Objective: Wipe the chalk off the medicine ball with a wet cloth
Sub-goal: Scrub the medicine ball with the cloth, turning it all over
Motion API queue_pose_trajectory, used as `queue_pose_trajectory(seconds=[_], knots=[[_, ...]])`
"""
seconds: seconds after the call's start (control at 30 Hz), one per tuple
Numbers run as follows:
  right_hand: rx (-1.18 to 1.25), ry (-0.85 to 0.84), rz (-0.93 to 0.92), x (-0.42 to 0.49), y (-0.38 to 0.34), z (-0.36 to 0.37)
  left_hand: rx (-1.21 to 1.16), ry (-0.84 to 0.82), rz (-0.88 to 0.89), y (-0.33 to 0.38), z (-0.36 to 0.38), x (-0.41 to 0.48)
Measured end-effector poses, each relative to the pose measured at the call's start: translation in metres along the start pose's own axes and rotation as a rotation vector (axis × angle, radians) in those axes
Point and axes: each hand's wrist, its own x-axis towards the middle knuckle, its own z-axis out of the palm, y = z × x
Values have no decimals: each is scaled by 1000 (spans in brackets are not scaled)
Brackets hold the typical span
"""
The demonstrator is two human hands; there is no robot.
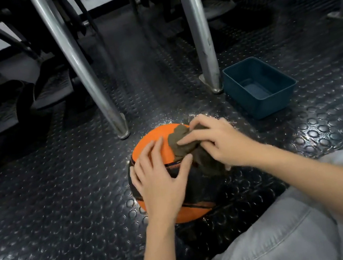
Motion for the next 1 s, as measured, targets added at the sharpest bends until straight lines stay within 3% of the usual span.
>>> queue_pose_trajectory(seconds=[0.17,0.2,0.3,0.37,0.4,0.47,0.53,0.6,0.67,0.7,0.77,0.83,1.0], knots=[[-268,-54,466,14,33,-17,-31,-49,-2,-15,-6,10],[-215,38,446,16,29,-20,-41,-48,0,-17,-6,12],[78,310,102,16,0,-21,-80,-33,32,-19,-5,12],[48,215,-19,12,-6,-12,-102,-43,97,-21,-6,10],[-9,122,34,10,0,-7,-113,-54,132,-22,-6,10],[-147,-66,307,7,24,-6,-137,-99,186,-21,-8,9],[-261,-99,509,7,38,-19,-130,-128,222,-23,-10,8],[-210,92,517,11,37,-28,-134,-97,217,-21,-14,6],[9,342,321,11,18,-29,-290,-33,147,-14,-18,4],[132,381,185,9,7,-27,-373,1,114,-9,-19,3],[111,282,-25,1,-10,-12,-299,29,82,-2,-17,0],[-89,185,-69,0,-9,3,-74,-38,64,-2,-12,-3],[-263,-31,440,13,35,-12,-41,-94,62,-12,-8,1]])
